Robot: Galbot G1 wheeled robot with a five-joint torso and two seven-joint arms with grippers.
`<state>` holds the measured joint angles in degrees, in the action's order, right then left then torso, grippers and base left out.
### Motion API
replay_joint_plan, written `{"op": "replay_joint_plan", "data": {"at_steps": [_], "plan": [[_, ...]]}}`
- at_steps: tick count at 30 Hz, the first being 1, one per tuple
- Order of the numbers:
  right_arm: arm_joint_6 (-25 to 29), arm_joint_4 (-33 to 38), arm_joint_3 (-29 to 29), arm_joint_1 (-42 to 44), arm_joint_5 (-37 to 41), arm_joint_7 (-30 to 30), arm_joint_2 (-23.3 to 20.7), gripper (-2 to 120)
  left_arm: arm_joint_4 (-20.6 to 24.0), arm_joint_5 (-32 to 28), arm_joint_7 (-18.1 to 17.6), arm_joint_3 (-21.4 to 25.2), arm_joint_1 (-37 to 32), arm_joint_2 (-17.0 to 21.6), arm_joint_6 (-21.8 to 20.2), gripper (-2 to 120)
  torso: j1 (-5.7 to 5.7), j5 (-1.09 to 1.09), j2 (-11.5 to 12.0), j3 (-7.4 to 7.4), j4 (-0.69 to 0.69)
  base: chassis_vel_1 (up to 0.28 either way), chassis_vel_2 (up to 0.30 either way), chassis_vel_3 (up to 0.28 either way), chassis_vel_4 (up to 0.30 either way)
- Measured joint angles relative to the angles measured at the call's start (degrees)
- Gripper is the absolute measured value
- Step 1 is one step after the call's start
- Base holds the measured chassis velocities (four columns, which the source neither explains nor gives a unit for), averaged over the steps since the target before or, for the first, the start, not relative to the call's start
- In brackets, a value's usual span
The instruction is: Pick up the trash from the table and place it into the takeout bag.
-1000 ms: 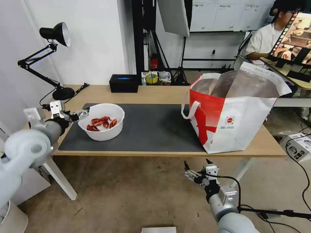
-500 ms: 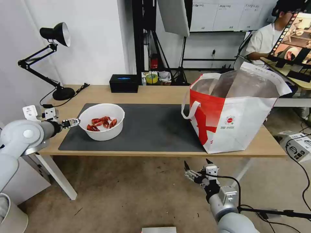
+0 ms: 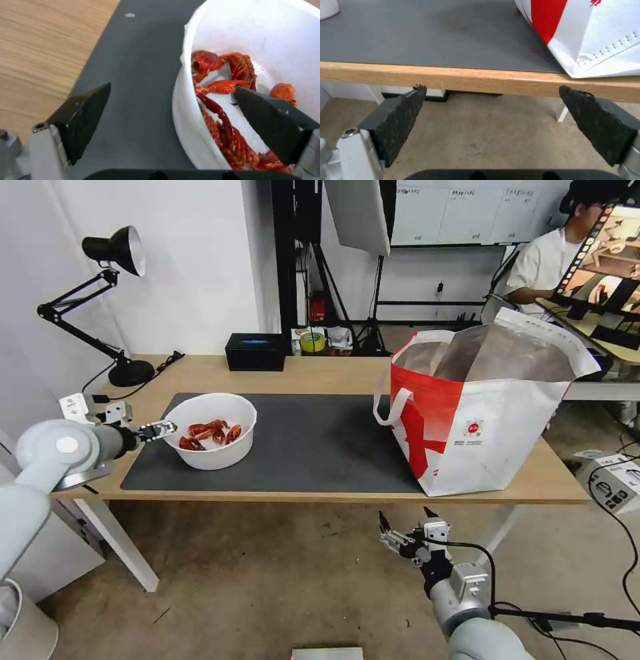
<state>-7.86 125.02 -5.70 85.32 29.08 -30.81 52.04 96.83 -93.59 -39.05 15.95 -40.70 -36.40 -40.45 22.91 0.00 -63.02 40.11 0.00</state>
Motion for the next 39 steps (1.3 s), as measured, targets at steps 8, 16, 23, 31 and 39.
{"op": "replay_joint_plan", "data": {"at_steps": [8, 16, 23, 31, 39], "plan": [[0.0, 0.0, 0.0, 0.0, 0.0, 0.0, 0.0, 100, -2.0, -0.7, -1.5, -3.6, 2.9, -0.6, -0.9, 99, 0.00, 0.00, 0.0, 0.00, 0.00, 0.000, 0.000, 0.000, 0.000], [0.0, 0.0, 0.0, 0.0, 0.0, 0.0, 0.0, 100, -2.7, -1.1, -2.8, -5.9, 4.8, -0.9, -1.1, 72, 0.00, 0.00, 0.0, 0.00, 0.00, 0.000, 0.000, 0.000, 0.000], [0.0, 0.0, 0.0, 0.0, 0.0, 0.0, 0.0, 100, -2.5, -1.1, -3.1, -6.8, 5.2, -0.9, -0.8, 44, 0.00, 0.00, 0.0, 0.00, 0.00, 0.000, 0.000, 0.000, 0.000], [0.0, 0.0, 0.0, 0.0, 0.0, 0.0, 0.0, 100, -1.4, -0.9, -3.6, -7.0, 4.9, -0.6, 0.4, 14, 0.00, 0.00, 0.0, 0.00, 0.00, 0.000, 0.000, 0.000, 0.000], [0.0, 0.0, 0.0, 0.0, 0.0, 0.0, 0.0, 100, -0.6, -0.9, -3.7, -6.9, 4.6, -0.4, 0.8, 0, 0.00, 0.00, 0.0, 0.00, 0.00, 0.000, 0.000, 0.000, 0.000]]}}
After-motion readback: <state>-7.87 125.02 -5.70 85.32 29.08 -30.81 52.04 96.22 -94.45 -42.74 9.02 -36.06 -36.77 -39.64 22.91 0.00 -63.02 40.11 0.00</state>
